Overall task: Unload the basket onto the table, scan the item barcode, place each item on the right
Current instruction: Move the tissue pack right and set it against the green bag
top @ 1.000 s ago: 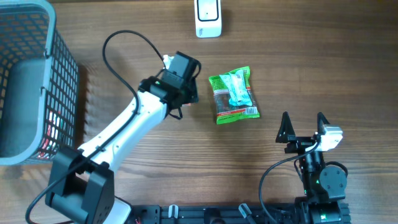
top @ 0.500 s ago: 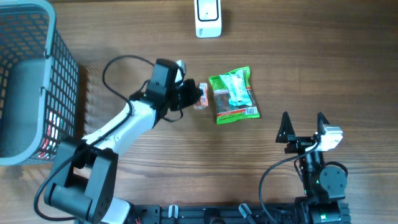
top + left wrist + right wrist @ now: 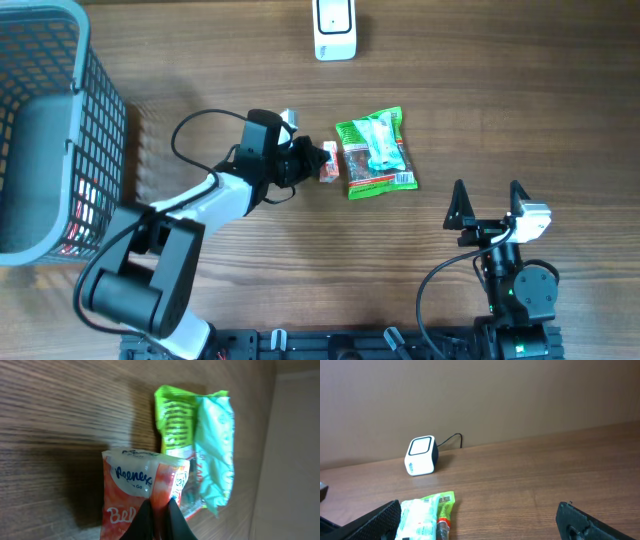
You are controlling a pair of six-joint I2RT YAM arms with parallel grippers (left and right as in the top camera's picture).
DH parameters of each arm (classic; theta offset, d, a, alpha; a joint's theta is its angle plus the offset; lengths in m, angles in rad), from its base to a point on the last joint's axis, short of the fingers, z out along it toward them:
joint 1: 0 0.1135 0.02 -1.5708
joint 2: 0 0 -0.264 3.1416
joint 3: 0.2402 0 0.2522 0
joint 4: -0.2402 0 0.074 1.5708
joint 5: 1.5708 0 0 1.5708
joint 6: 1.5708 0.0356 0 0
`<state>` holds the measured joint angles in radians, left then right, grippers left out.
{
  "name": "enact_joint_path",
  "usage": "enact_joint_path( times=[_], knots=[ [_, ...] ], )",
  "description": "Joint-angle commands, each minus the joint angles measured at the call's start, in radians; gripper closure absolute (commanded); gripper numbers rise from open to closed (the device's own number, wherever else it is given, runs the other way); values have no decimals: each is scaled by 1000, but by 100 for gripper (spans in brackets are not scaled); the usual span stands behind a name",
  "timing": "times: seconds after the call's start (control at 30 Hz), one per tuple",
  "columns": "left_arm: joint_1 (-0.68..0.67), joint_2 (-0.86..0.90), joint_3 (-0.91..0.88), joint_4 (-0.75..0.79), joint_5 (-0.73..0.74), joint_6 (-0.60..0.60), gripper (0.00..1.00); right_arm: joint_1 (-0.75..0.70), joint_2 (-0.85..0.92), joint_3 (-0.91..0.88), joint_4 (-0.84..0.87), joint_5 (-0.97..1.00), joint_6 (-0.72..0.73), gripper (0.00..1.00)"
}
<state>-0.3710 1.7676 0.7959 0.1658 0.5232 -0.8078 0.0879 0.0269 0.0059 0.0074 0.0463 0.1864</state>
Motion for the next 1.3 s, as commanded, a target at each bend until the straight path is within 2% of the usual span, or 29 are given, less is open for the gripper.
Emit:
enact_joint_path(
  times=[0.0, 0.67, 0.97, 1.17, 1.27],
  knots=[
    [9, 48, -10, 31, 19, -16, 96, -5, -3, -1, 5, 13, 3, 0],
    [8, 61, -10, 108, 2, -41, 96, -5, -3, -1, 5, 13, 4, 0],
    [8, 85, -10, 138, -3, -98, 96, -5, -3, -1, 5, 13, 3, 0],
    [8, 85, -10, 224, 64, -98, 93, -5, -3, -1, 5, 13, 3, 0],
    [8, 85, -10, 211, 58, -98, 93, -5, -3, -1, 5, 13, 4, 0]
  ],
)
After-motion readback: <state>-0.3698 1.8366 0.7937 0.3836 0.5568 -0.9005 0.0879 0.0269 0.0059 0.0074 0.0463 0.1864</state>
